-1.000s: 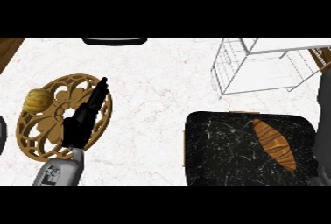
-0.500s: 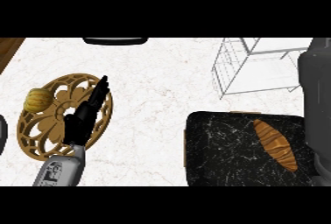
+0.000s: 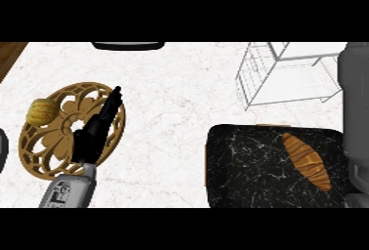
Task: Pick the tomato from the tray and place it in the tiered shelf
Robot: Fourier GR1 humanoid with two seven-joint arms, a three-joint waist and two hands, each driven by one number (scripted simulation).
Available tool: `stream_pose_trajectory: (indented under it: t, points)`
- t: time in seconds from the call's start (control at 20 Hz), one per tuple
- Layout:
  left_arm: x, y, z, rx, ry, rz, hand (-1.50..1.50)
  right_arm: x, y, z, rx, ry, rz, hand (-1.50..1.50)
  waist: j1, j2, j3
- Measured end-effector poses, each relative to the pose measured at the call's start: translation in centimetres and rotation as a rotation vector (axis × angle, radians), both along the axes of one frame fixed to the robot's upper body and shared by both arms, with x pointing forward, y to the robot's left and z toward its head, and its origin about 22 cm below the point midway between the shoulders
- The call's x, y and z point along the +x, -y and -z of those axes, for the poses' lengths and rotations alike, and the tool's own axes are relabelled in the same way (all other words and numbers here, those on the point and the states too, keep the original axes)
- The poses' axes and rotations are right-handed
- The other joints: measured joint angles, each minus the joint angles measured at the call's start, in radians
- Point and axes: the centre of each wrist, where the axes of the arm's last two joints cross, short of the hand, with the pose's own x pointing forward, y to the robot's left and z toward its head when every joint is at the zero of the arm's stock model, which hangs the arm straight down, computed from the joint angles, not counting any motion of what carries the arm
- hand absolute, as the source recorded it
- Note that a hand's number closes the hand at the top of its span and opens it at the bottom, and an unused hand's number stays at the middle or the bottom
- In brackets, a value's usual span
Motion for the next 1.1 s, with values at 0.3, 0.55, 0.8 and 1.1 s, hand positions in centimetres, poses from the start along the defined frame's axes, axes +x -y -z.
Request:
stream_pose_trajectory:
  t: [0.3,0.55,0.8,1.1]
  points:
    - [-0.3,0.3,0.1,0.004,-0.001,-0.005,0.0,1.2,2.7,1.1,-0.035,-0.045,0.089,-1.5,-0.003,-0.001,-0.001]
    - [0.3,0.0,-0.3,0.009,0.001,-0.009,0.0,1.2,3.7,1.5,-0.036,-0.097,0.242,-1.5,-0.007,-0.002,-0.001]
    - [0.1,0.1,-0.4,0.011,-0.006,-0.007,0.0,0.3,4.9,2.1,0.016,-0.098,0.26,-1.5,-0.009,-0.003,0.0]
    - [0.3,0.0,-0.4,0.001,-0.003,-0.008,0.0,0.0,5.7,0.5,0.136,-0.064,0.195,-1.5,-0.007,-0.003,0.0]
